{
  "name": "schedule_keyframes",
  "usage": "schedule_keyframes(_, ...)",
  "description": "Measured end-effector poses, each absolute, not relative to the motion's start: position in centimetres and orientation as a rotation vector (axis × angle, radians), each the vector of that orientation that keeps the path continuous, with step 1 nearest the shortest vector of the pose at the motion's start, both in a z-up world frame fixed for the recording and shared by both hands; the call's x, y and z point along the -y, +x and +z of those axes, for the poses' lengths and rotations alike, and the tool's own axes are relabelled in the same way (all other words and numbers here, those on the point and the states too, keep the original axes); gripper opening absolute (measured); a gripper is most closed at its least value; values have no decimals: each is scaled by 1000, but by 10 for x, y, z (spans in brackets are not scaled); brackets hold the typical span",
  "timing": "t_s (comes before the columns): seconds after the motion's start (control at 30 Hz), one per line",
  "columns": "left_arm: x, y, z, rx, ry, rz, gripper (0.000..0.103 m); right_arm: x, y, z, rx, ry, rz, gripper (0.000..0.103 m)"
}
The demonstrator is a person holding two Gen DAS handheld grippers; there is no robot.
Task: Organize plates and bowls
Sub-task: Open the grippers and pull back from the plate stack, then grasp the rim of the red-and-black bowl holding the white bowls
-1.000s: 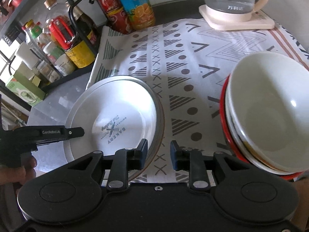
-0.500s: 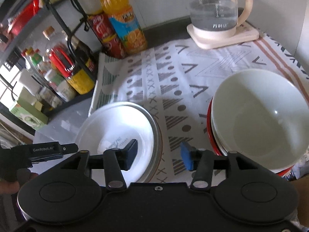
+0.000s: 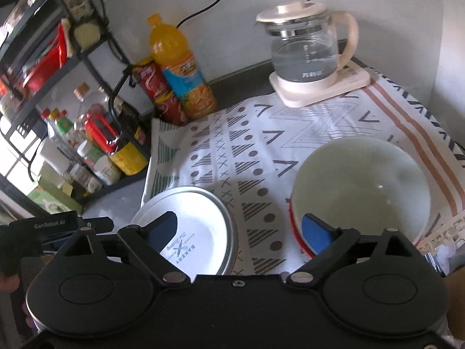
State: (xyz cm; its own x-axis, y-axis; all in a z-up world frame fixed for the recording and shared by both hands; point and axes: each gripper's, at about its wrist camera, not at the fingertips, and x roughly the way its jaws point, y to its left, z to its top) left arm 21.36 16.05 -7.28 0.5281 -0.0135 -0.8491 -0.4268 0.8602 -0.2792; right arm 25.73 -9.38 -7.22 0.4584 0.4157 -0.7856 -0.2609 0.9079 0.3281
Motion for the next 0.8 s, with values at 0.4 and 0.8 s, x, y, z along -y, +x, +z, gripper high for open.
schedule_keyframes(0.4,-113,245,-61,-1009,-457,155,92,155,260,-68,-965,215,282,103)
schedule_keyframes(0.8,-73,277,-69,-1037,-423,95,92,215,267,-84,-973,255,159,103)
